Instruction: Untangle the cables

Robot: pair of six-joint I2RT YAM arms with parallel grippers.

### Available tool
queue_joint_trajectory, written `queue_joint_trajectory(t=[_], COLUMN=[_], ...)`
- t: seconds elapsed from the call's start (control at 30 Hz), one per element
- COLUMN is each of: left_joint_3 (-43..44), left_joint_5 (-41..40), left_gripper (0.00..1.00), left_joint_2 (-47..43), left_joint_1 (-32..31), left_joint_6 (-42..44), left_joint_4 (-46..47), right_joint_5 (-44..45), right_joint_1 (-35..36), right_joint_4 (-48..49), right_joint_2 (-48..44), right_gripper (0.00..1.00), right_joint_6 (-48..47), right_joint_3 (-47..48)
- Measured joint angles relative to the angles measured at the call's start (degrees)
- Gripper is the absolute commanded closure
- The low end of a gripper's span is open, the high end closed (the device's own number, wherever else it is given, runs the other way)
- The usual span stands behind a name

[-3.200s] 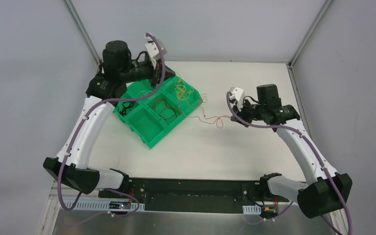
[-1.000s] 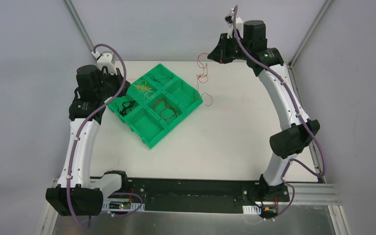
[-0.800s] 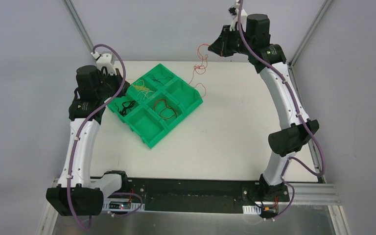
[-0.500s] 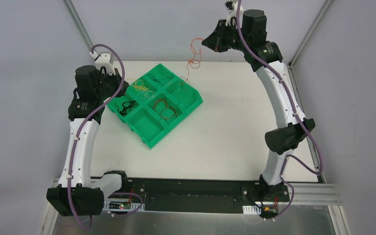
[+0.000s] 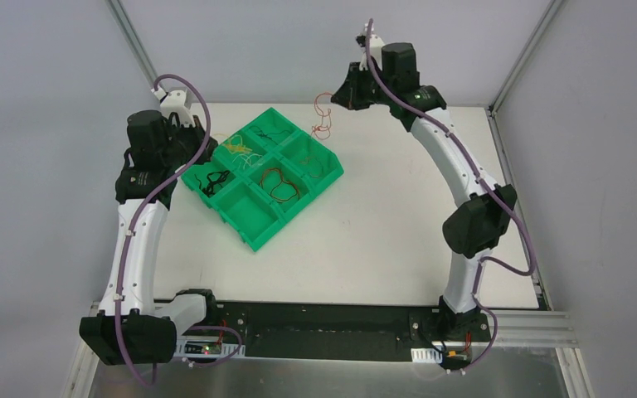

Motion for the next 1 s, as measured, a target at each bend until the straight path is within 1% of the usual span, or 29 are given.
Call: queue_joint_trajectory(t=[0.17,0.33,0.53,0.8,0.83,0.97,1.0], left_joint_3=[0.00,0.00,-0.20,-0.61,-0.66,-0.66,-0.66], left_joint_5=[0.33,0.39,0.52,0.85,0.85,2.43,3.04], left_gripper=[1.00,1.00,1.00,1.00,1.00,1.00,1.00], left_joint_2=[0.00,0.00,0.00,0.00,0.00,0.13,0.22], left_joint_1=[0.00,0.00,0.00,0.33,0.37,0.37,0.37], left_joint_6=[0.07,0.28,1.16,3.65,4.07,7.19,8.41], left_joint_4=[-0.04,-0.85,-2.49,-6.71,-7.37,-10.08,-11.19], right_joint_5=[4.11,7.48,6.88,3.39,3.17,3.02,3.04], right_joint_1=[1.11,3.10,4.87,6.80,7.19,8.68,8.83], right_joint_4=[1.97,2.40,3.39,4.15,4.20,4.55,4.42], right_joint_2=[1.88,5.11,9.25,13.57,13.62,13.73,13.77], right_gripper=[1.00,1.00,1.00,1.00,0.96,0.63,0.57], right_joint_6=[-3.28,-6.21,-6.73,-6.78,-6.78,-6.88,-6.82], right_joint_3=[-6.82,-9.88,-10.80,-10.60,-10.60,-10.29,-10.19])
